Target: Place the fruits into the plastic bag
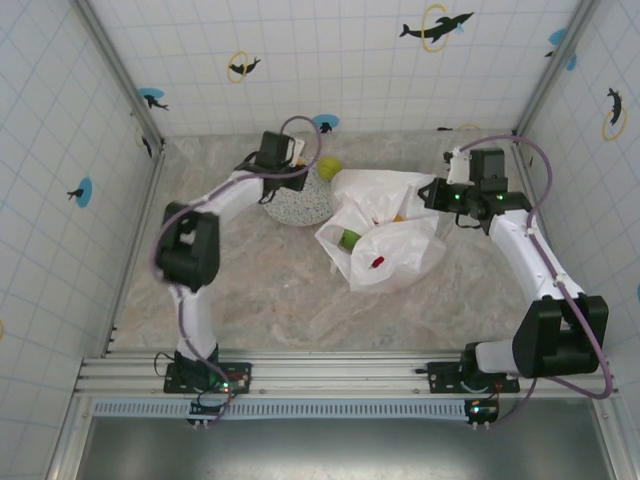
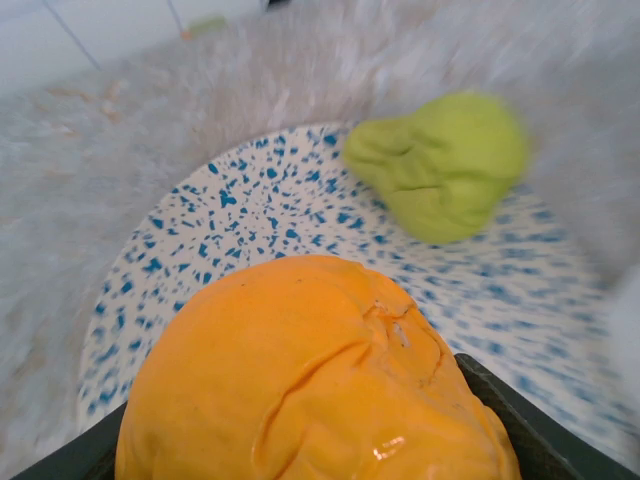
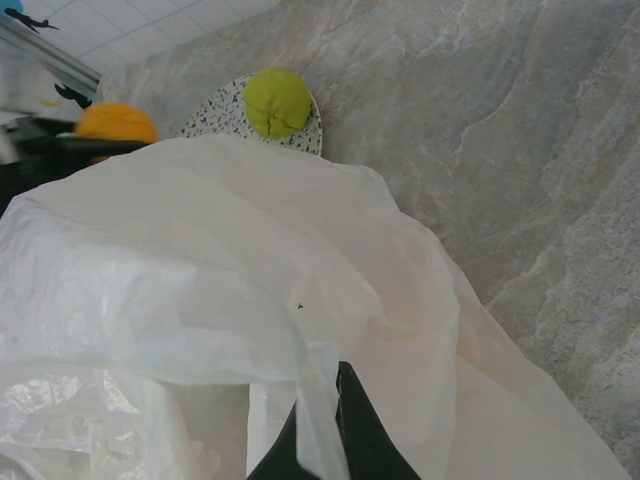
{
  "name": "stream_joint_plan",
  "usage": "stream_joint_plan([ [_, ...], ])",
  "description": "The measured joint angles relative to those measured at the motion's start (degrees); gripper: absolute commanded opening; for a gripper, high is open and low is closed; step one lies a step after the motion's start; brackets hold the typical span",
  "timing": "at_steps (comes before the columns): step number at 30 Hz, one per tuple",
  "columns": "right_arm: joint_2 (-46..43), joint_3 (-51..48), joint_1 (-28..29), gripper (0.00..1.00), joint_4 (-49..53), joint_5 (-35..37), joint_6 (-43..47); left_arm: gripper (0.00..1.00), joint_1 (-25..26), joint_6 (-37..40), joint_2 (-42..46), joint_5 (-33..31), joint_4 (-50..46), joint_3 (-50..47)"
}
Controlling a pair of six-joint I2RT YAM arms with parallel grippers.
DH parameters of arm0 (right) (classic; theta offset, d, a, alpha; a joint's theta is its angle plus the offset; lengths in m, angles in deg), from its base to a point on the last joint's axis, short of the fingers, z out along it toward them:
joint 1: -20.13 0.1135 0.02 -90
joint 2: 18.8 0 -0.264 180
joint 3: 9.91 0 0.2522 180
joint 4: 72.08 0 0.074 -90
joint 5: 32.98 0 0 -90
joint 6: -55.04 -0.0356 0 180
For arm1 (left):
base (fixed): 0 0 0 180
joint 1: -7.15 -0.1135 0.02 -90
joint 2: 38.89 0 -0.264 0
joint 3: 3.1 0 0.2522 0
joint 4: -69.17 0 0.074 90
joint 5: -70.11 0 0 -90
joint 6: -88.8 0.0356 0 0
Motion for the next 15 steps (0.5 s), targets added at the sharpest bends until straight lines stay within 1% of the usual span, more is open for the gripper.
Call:
stream_joint_plan([
  [2, -0.26, 0.0, 0.28, 0.0, -0.04, 0.02, -0.13, 0.39, 1.01, -2.69, 9.68, 1.36, 2.91, -6.88],
  [4, -0.46, 0.0, 0.59, 0.0, -0.04, 0.02, -0.22, 0.39, 3.41, -5.31, 18.86, 2.95, 6.69, -13.53],
  [8, -0.61, 0.0, 0.96, 0.0, -0.13, 0.0, -0.57, 0.38, 11.96, -10.34, 33.94, 7.17, 12.41, -24.87],
  [11, -0.68, 0.0, 1.53, 0.0, -0.24, 0.0, -0.83, 0.38, 19.3, -12.59, 39.41, 9.09, 14.38, -30.56],
  [12, -0.7, 0.0, 1.77, 0.0, -0.28, 0.0, -0.96, 0.38, 21.77, -13.0, 39.63, 9.07, 14.36, -31.36],
  [15, -0.92, 0.0, 2.32, 0.0, -0.44, 0.0, -1.31, 0.37, 26.43, -13.6, 37.83, 8.46, 13.44, -31.71],
])
